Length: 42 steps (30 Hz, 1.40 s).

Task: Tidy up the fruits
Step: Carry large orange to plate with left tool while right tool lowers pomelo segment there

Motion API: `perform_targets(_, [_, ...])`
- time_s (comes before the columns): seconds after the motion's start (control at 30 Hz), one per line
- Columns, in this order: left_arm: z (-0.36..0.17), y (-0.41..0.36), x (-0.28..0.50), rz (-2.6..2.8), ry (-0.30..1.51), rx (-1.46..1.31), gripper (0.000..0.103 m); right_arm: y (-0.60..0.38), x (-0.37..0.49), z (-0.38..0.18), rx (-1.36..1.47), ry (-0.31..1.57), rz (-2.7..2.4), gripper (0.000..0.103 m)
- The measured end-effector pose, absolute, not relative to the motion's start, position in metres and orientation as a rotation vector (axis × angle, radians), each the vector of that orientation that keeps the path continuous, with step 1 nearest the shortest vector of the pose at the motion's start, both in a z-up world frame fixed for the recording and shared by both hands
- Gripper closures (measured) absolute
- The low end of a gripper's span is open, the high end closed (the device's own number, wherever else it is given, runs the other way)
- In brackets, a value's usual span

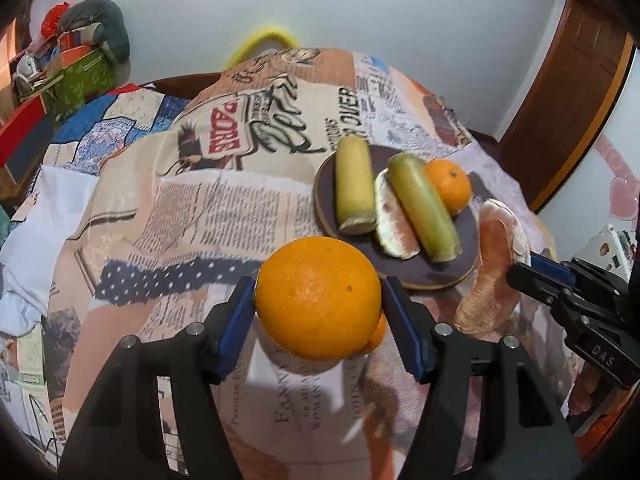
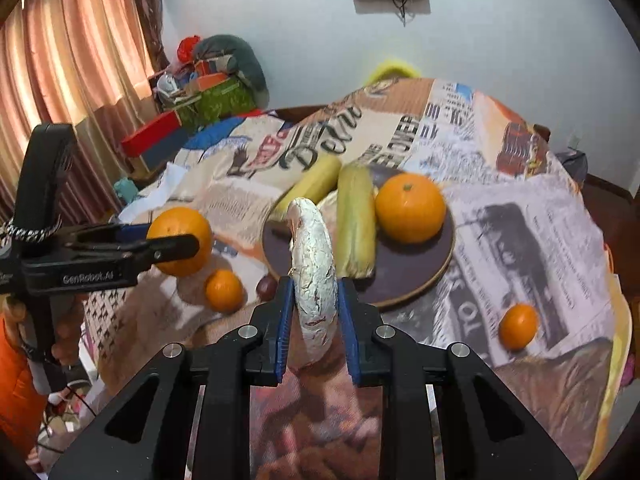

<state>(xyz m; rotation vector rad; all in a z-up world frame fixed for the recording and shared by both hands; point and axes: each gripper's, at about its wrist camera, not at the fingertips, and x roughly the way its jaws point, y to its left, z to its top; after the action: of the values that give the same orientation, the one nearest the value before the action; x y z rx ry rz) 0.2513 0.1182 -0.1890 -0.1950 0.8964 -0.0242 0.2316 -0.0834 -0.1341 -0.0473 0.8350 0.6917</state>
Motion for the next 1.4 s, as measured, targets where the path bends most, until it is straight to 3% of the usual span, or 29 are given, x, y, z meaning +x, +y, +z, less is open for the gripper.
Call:
perform_targets(0.53, [-0.169,0.073,0.295,-0.137,0.846,-0.123,0.039,-0.113,0.265,-0.117,-0.037,0.764,0.607,0.083])
perform_targets(1.0, [-0.209,0.056,0.328,-0.190,0.953,-0.137,0.039,-0.090,0.288,-0.144,-0.104,0.806,0.647,0.083])
perform_targets(1.4, [-0.216,0.060,0.333,-0.163,0.933,-0.122,0.038,-0.087,0.302,-0.156,-0.085,0.850,0.649,0.081])
